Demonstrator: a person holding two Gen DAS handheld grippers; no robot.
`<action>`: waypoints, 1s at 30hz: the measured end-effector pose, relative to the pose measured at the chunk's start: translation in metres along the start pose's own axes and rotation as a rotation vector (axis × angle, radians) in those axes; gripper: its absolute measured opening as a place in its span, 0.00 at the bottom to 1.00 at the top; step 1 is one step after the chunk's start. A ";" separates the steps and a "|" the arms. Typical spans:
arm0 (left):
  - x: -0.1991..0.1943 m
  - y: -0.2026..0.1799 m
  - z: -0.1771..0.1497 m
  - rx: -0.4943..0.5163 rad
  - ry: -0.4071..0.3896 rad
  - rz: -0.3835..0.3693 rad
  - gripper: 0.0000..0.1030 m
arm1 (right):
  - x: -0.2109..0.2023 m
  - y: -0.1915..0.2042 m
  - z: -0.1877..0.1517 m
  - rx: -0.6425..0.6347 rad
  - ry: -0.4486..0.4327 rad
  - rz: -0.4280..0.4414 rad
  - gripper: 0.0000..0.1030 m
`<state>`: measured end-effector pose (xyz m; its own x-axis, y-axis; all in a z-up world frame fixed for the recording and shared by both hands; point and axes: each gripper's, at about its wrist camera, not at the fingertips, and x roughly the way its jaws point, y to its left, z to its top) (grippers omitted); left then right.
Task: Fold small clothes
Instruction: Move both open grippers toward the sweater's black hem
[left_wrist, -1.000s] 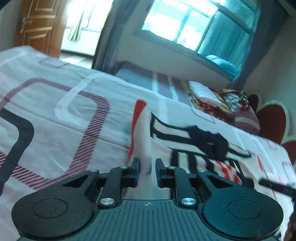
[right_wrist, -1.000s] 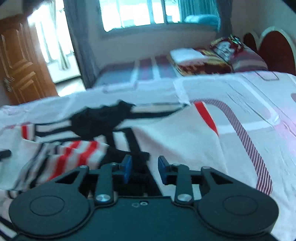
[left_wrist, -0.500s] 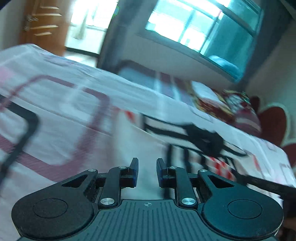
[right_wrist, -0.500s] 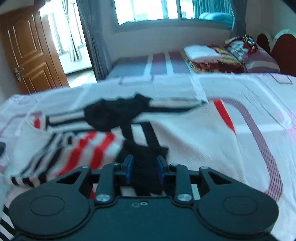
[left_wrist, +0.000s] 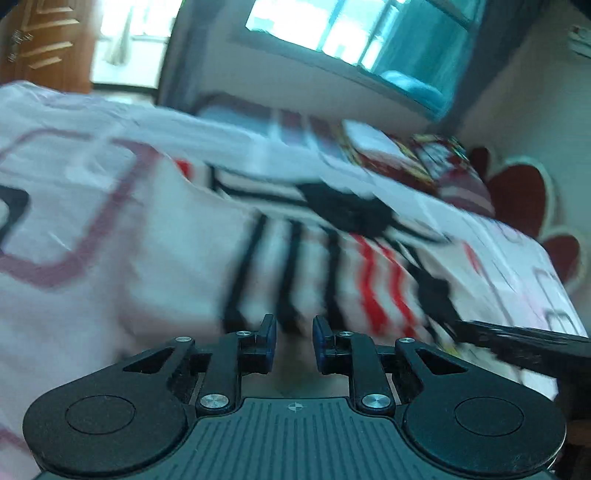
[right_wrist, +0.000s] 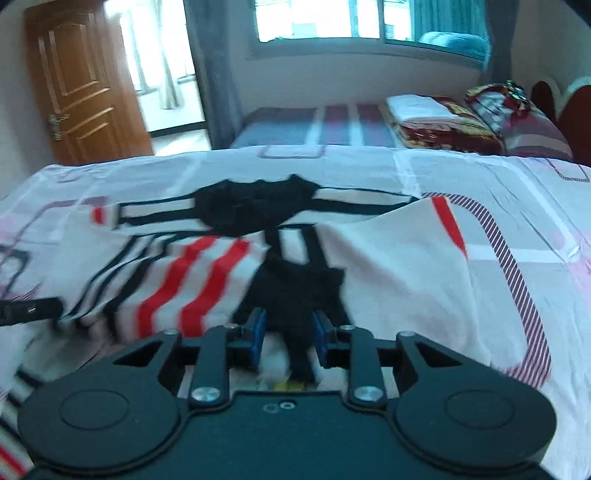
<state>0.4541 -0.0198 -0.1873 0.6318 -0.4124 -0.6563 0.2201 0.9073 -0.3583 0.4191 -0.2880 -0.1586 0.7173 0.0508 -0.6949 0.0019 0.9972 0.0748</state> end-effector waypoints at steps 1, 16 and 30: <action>0.001 -0.008 -0.009 0.003 0.020 -0.015 0.19 | -0.004 0.004 -0.005 -0.007 0.009 0.010 0.27; -0.035 -0.004 -0.067 0.068 0.027 0.160 0.19 | -0.036 -0.028 -0.075 -0.058 0.068 -0.065 0.24; -0.058 -0.070 -0.088 0.097 0.072 0.152 0.20 | -0.093 -0.004 -0.098 -0.011 0.040 0.111 0.30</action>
<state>0.3364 -0.0664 -0.1827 0.6088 -0.2721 -0.7452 0.1996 0.9617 -0.1881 0.2840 -0.2912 -0.1638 0.6839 0.1633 -0.7110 -0.0839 0.9858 0.1457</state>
